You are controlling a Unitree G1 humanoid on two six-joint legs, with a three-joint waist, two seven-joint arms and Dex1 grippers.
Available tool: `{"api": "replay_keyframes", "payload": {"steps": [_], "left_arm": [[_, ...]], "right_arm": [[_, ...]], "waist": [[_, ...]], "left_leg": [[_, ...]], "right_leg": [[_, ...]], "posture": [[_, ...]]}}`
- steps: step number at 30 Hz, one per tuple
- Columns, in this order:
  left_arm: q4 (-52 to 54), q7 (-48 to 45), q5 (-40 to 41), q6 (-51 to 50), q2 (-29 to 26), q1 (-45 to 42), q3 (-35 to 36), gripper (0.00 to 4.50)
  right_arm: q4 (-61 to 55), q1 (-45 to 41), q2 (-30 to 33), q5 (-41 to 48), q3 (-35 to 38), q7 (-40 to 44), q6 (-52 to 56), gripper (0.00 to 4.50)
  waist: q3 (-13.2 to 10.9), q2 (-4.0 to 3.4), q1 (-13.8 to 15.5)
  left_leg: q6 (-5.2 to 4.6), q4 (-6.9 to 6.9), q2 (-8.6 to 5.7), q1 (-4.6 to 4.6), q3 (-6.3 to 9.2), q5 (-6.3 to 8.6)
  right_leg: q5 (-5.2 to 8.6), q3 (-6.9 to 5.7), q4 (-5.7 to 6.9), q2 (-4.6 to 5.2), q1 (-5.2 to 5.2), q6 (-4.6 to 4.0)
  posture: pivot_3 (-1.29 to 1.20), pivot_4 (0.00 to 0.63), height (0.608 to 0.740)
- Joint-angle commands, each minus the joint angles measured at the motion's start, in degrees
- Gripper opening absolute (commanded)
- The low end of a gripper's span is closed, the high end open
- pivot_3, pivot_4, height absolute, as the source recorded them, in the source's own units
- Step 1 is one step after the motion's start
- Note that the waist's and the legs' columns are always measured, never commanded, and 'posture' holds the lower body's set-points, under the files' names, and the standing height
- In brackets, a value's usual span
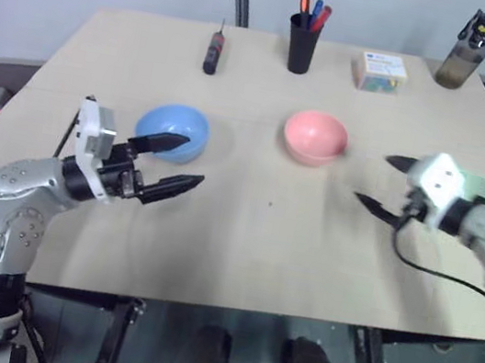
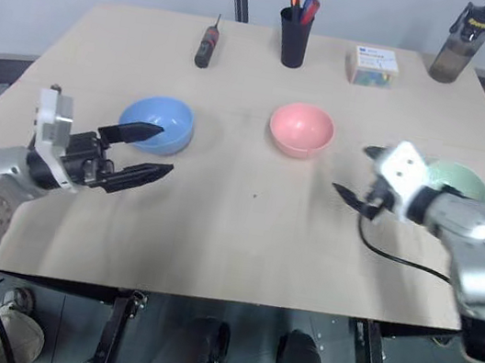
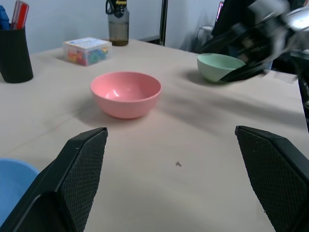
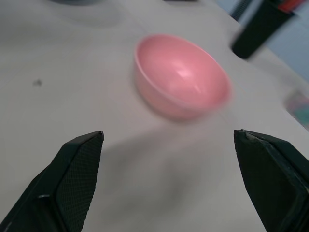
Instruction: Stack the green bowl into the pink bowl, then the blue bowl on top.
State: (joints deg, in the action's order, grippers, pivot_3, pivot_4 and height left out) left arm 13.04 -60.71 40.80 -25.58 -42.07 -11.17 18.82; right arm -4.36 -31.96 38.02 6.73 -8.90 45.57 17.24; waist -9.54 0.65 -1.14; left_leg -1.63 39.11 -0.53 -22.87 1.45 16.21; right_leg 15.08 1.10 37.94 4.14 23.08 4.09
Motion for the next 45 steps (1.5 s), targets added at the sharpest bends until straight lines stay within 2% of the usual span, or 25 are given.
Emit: {"api": "replay_keyframes", "payload": {"steps": [1, 8, 11, 12, 14, 16, 18, 19, 21, 27, 31, 34, 37, 39, 40, 41, 42, 45], "left_arm": [[3.7, 1.4, 1.4, 0.5, 0.6, 1.0, 1.1, 4.48], [7.0, 3.9, 2.6, 0.2, 1.1, 4.3, 3.2, 4.48], [8.4, 5.2, 3.1, 0.2, 1.4, 5.5, 3.6, 4.50], [8.8, 5.5, 3.3, 0.2, 1.5, 6.0, 3.7, 4.50], [9.3, 5.9, 3.4, 0.4, 1.6, 6.8, 3.9, 4.50], [9.8, 6.2, 3.4, 0.6, 1.8, 7.3, 3.8, 4.50], [10.1, 6.6, 3.6, 0.6, 1.9, 7.6, 3.8, 4.50], [10.2, 6.7, 3.6, 0.6, 1.9, 7.8, 3.8, 4.50], [10.1, 6.6, 3.5, 0.8, 2.0, 8.0, 3.8, 4.50], [9.7, 6.5, 3.2, 0.9, 2.2, 7.6, 2.8, 4.50], [8.6, 5.8, 2.9, 1.1, 2.2, 6.4, 1.8, 4.50], [8.2, 5.7, 2.7, 1.1, 2.5, 6.0, 1.1, 4.50], [7.7, 5.3, 2.3, 1.4, 3.0, 5.8, 0.0, 4.50], [7.4, 5.0, 2.2, 1.4, 3.2, 5.3, -0.6, 4.50], [7.2, 4.8, 2.2, 1.5, 3.1, 4.9, -0.8, 4.50], [7.0, 4.6, 2.2, 1.5, 3.0, 4.6, -0.9, 4.50], [6.7, 4.5, 2.3, 1.5, 2.9, 4.2, -1.0, 4.50], [5.8, 3.4, 2.4, 1.3, 2.6, 3.2, -1.3, 4.50]], "right_arm": [[11.4, -7.6, -4.7, -5.6, -4.9, -0.1, -8.8, 4.50], [34.6, -18.9, -12.6, -12.0, -10.5, 1.5, -21.9, 4.50], [42.4, -22.4, -14.5, -14.1, -11.3, 1.4, -26.0, 3.74], [45.2, -23.6, -15.0, -15.4, -11.8, 0.8, -27.7, 3.08], [49.0, -25.4, -15.4, -17.3, -12.5, 0.5, -30.6, 2.54], [51.0, -26.4, -15.7, -18.2, -12.8, 0.9, -32.8, 1.58], [51.8, -26.9, -15.9, -18.8, -12.9, 1.5, -34.5, 0.93], [51.5, -27.1, -15.8, -19.4, -13.0, 1.6, -35.3, 0.45], [49.4, -27.0, -15.7, -19.7, -12.7, 2.3, -35.7, 0.09], [33.2, -21.9, -13.3, -16.4, -12.0, 11.2, -30.1, 0.09], [8.5, -11.8, -9.2, -8.7, -12.5, 21.1, -14.0, 0.09], [-1.7, -6.2, -8.0, -6.8, -13.5, 22.2, -5.3, 0.09], [-3.9, -3.9, -8.1, -8.3, -14.9, 21.4, -2.1, 0.09], [-3.7, -4.0, -9.5, -8.4, -14.5, 19.2, -0.5, 0.79], [-3.6, -4.3, -10.1, -8.2, -14.3, 18.4, 0.1, 0.97], [-3.8, -4.5, -10.6, -7.8, -13.9, 17.8, 0.6, 1.58], [-4.2, -4.6, -11.1, -7.4, -13.5, 17.1, 1.4, 1.86], [-6.7, -4.4, -11.0, -6.5, -12.3, 16.1, 3.7, 3.22]], "waist": [[0.0, 0.01, 0.3], [0.0, 0.03, 0.2], [0.0, 0.01, -0.1], [0.0, 0.01, -0.2], [0.0, 0.01, -0.5], [0.0, 0.01, -0.9], [0.0, 0.00, -1.1], [0.0, 0.00, -1.2], [0.0, -0.01, -1.3], [-0.1, -0.02, -1.2], [0.0, -0.02, -0.6], [0.0, -0.02, -0.3], [0.0, -0.03, -0.5], [0.0, -0.03, -0.5], [0.0, -0.02, -0.5], [0.0, -0.02, -0.5], [0.0, -0.03, -0.5], [0.0, -0.03, -0.5]], "left_leg": [[0.00, 0.00, -0.02, -0.05, 0.01, 0.00], [0.02, -0.01, -0.10, -0.34, 0.05, -0.01], [0.05, -0.02, -0.08, -0.32, 0.04, -0.03], [0.06, -0.02, -0.07, -0.32, 0.04, -0.03], [0.06, -0.02, -0.08, -0.32, 0.03, -0.03], [0.06, -0.02, -0.08, -0.31, 0.03, -0.03], [0.06, -0.02, -0.08, -0.32, 0.04, -0.03], [0.06, -0.02, -0.08, -0.31, 0.03, -0.03], [0.06, -0.02, -0.08, -0.32, 0.03, -0.03], [0.07, -0.03, -0.05, -0.32, 0.03, -0.03], [0.06, -0.02, -0.07, -0.38, 0.13, -0.03], [0.05, 0.05, -0.08, -0.57, 0.21, -0.02], [0.06, 0.11, -0.08, -0.59, 0.16, -0.03], [0.08, 0.11, -0.09, -0.53, 0.17, -0.04], [0.09, 0.10, -0.09, -0.52, 0.17, -0.04], [0.09, 0.10, -0.08, -0.51, 0.18, -0.05], [0.09, 0.11, -0.09, -0.52, 0.18, -0.05], [0.09, 0.11, -0.10, -0.55, 0.18, -0.05]], "right_leg": [[0.00, -0.01, -0.01, 0.01, 0.03, 0.00], [0.00, -0.06, -0.03, 0.08, 0.31, 0.00], [0.00, -0.04, 0.02, 0.04, 0.32, 0.00], [0.00, -0.04, 0.02, 0.04, 0.33, 0.00], [0.00, -0.03, 0.02, 0.04, 0.33, 0.00], [0.00, -0.03, 0.03, 0.05, 0.33, 0.00], [0.00, -0.04, 0.03, 0.04, 0.33, -0.01], [0.00, -0.03, 0.03, 0.04, 0.33, 0.00], [0.00, -0.01, 0.04, 0.04, 0.34, 0.00], [0.00, -0.01, 0.06, 0.04, 0.37, 0.00], [0.00, -0.08, 0.04, 0.08, 0.36, 0.00], [0.00, -0.16, 0.02, 0.11, 0.48, 0.00], [-0.01, -0.11, 0.12, 0.10, 0.55, 0.00], [-0.01, -0.13, 0.15, 0.09, 0.51, -0.01], [-0.02, -0.13, 0.16, 0.08, 0.51, -0.01], [-0.02, -0.13, 0.16, 0.07, 0.49, -0.01], [-0.02, -0.13, 0.16, 0.07, 0.50, -0.01], [-0.02, -0.14, 0.13, 0.07, 0.52, -0.01]], "posture": [[0.00, 0.150, 0.740], [0.00, 0.150, 0.740], [0.00, 0.150, 0.740], [0.00, 0.150, 0.740], [0.00, 0.150, 0.740], [0.00, 0.150, 0.740], [0.00, 0.150, 0.740], [0.00, 0.150, 0.740], [0.00, 0.150, 0.740], [0.00, 0.150, 0.740], [0.00, 0.150, 0.740], [0.00, 0.150, 0.740], [0.00, 0.150, 0.740], [0.00, 0.150, 0.740], [0.00, 0.150, 0.740], [0.00, 0.150, 0.740], [0.00, 0.150, 0.740], [0.00, 0.150, 0.740]]}}
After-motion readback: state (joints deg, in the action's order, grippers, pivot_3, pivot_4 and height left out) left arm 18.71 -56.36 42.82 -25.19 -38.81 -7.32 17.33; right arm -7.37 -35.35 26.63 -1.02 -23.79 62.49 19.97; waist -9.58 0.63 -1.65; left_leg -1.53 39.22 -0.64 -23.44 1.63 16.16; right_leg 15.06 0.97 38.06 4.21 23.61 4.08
